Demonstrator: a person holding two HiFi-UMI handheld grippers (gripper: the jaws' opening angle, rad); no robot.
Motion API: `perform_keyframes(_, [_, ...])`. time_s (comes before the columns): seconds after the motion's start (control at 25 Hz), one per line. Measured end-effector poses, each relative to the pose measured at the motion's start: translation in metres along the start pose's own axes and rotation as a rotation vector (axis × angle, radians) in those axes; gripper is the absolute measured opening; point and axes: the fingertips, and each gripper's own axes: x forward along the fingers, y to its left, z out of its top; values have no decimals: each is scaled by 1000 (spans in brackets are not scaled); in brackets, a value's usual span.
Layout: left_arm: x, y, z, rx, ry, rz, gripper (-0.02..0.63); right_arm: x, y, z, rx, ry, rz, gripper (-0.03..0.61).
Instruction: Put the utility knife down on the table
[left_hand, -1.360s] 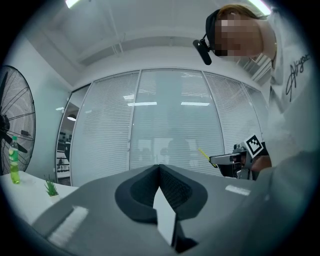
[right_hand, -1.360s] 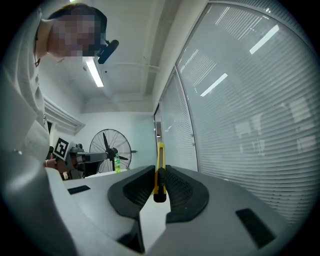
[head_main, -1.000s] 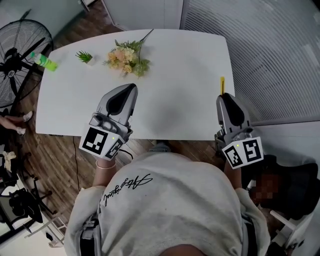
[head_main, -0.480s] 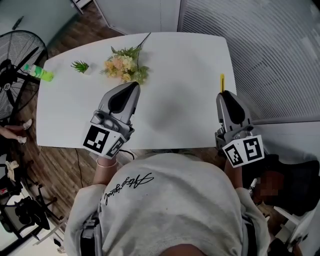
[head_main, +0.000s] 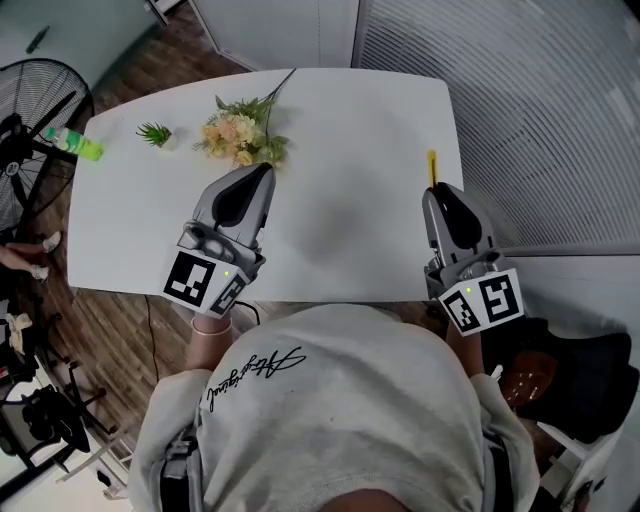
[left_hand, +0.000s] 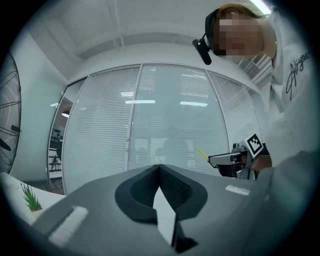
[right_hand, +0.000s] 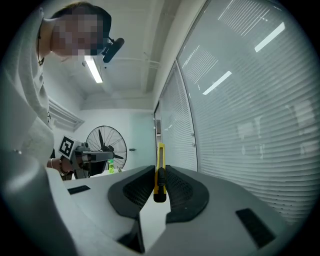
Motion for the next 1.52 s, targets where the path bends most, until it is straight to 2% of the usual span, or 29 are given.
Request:
perform_keyframes(0.28, [7, -6, -1, 5, -1, 36, -3, 1, -14, -1, -2, 0, 32, 64])
perform_keyframes(0.84, [15, -6, -2, 15, 15, 46, -2, 10, -36, -17, -14, 53, 19, 64])
perform_keyframes(1.08, [14, -4, -1, 17, 15, 55, -2, 20, -40, -41, -90, 125, 8, 64])
perform_keyframes(1.52, [7, 1, -3, 20, 15, 79, -2, 35, -44, -92, -54, 237, 24, 64])
